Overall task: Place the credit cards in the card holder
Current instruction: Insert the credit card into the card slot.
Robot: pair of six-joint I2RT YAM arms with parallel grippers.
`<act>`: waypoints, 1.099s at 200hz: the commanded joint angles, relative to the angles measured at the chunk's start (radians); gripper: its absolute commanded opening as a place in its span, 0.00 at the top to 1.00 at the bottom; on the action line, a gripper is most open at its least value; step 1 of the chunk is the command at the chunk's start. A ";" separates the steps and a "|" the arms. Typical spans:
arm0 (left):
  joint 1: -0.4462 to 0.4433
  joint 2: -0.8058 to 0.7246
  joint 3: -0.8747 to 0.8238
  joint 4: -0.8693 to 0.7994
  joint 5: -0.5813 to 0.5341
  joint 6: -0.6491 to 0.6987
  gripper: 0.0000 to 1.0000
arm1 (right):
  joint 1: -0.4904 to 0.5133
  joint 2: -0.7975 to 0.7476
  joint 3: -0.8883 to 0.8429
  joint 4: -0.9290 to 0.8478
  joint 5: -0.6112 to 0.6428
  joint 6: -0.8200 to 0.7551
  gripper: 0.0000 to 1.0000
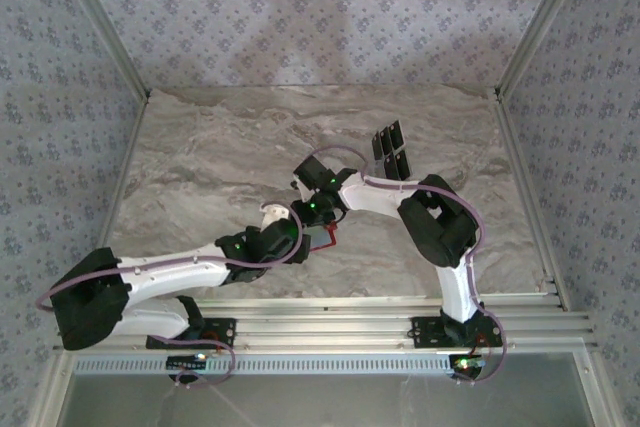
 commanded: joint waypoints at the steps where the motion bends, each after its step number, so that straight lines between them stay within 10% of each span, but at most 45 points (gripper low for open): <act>1: -0.006 0.038 0.015 0.043 -0.023 0.007 0.00 | 0.007 0.038 -0.029 -0.033 -0.009 0.020 0.46; 220: -0.004 0.231 0.089 -0.055 -0.114 0.021 0.00 | -0.021 -0.027 -0.021 -0.034 -0.037 0.028 0.46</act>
